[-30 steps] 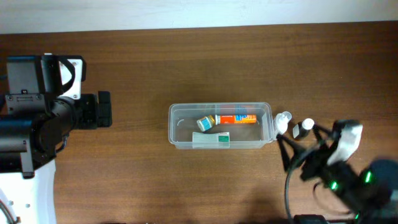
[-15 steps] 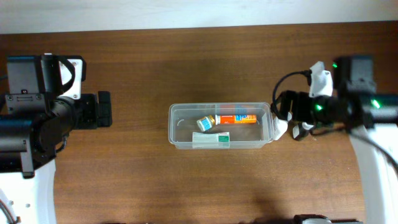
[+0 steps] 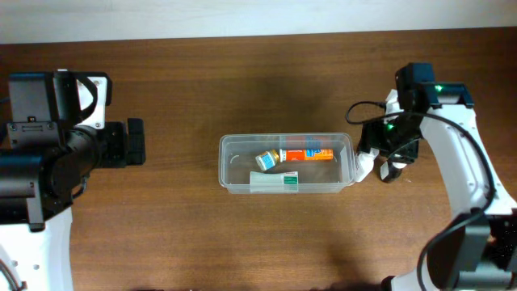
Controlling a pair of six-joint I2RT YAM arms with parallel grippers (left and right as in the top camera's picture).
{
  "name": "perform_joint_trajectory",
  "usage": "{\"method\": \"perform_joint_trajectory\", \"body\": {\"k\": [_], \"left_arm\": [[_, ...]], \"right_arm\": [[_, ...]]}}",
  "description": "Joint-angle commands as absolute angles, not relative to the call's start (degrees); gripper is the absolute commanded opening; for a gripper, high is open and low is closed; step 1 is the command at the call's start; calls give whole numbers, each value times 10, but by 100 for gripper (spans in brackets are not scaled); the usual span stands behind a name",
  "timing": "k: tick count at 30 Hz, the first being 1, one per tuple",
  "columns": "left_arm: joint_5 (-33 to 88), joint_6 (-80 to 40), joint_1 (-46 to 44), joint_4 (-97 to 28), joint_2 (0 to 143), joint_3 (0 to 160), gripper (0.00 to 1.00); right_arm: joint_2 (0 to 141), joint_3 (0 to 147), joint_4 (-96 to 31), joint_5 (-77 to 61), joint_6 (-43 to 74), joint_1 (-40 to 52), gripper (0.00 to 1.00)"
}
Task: Pack container
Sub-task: 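Reach the right gripper to the white spray bottle and grasp it, then lower the spray bottle into the container's right end and release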
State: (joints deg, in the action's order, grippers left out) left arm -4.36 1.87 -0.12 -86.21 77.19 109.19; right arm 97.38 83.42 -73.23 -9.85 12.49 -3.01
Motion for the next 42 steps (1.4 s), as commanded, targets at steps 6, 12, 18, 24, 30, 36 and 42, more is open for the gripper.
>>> {"method": "perform_joint_trajectory", "body": {"k": [6,12,18,24,30,36,42], "left_arm": [[-43,13,2,-862,769,1093,99],[-43,13,2,-862,769,1093,99],[-43,13,2,-862,769,1093,99],[-43,13,2,-862,769,1093,99],[-43,13,2,-862,769,1093,99],[-43,13,2,-862,769,1093,99],[-43,13,2,-862,769,1093,100]], "right_arm": [[998,842,-728,-68,130,-29,62],[998,840,-723,-68,130,-26,52],[998,837,-707,-68,130,-6,50],[1001,836,-705,-63,140,20,44],[1002,835,-714,-21,161,22,43],[1004,835,-720,-21,161,22,38],[1007,822,-717,-20,161,22,28]]}}
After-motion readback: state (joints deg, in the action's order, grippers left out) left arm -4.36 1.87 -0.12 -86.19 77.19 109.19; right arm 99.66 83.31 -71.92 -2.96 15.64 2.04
